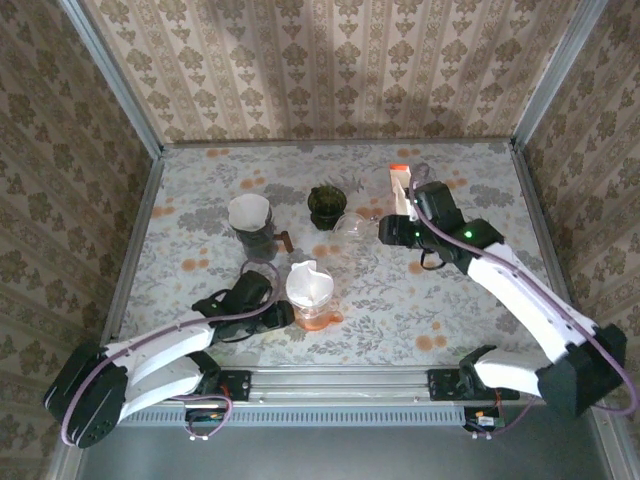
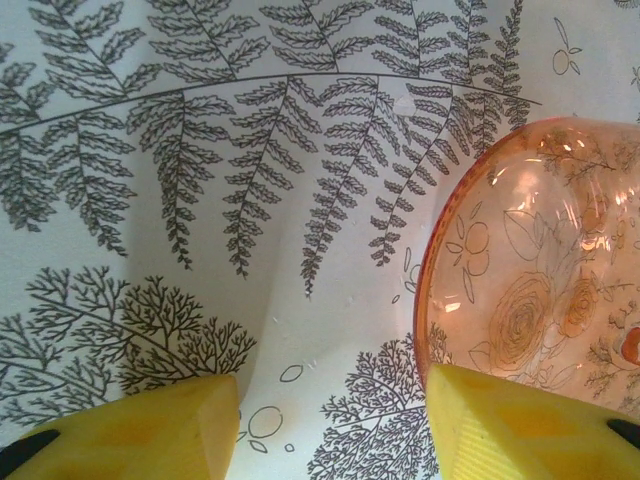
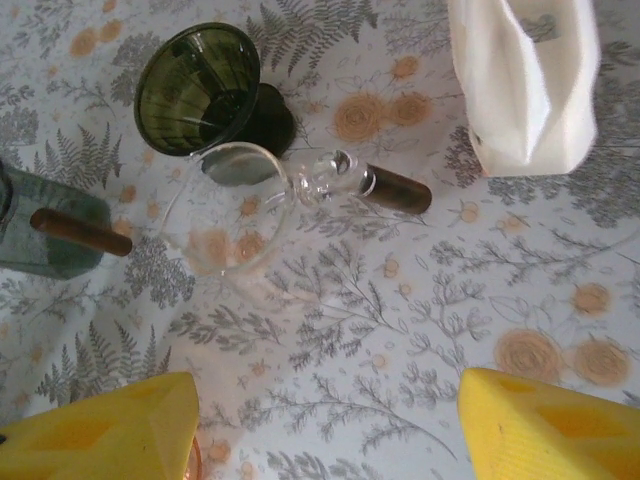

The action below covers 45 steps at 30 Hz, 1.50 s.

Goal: Place the coffee filter in the dripper

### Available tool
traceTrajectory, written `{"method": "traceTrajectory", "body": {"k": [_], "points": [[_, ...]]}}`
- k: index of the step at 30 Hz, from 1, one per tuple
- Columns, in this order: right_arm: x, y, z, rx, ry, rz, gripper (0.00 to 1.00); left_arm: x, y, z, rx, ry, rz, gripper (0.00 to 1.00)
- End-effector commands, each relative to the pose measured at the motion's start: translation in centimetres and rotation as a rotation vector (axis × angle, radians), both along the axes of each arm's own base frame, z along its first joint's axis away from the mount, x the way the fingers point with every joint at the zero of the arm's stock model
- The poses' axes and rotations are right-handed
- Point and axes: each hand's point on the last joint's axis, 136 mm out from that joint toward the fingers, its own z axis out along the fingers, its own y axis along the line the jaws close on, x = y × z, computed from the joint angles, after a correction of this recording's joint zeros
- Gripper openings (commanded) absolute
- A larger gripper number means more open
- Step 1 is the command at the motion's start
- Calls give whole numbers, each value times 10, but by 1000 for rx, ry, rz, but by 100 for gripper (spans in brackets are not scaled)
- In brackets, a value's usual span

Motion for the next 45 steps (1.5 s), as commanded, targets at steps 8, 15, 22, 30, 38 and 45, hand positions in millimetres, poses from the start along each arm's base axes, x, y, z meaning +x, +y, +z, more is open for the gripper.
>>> {"method": "traceTrajectory", "body": {"k": [8, 15, 22, 30, 38, 45], "points": [[116, 34, -25, 193, -3, 111, 71, 16, -32, 17, -89, -84, -72, 56], [151, 39, -63, 221, 72, 101, 70, 16, -35, 20, -93, -85, -77, 56], [146, 52, -77, 323, 119, 118, 67, 17, -35, 21, -95, -91, -79, 56], [104, 49, -74, 374, 102, 93, 66, 17, -36, 20, -100, -92, -82, 56], [66, 59, -68, 390, 93, 121, 66, 15, -35, 21, -103, -96, -83, 56], [30, 64, -67, 402, 77, 140, 68, 15, -34, 22, -104, -98, -82, 56]]}}
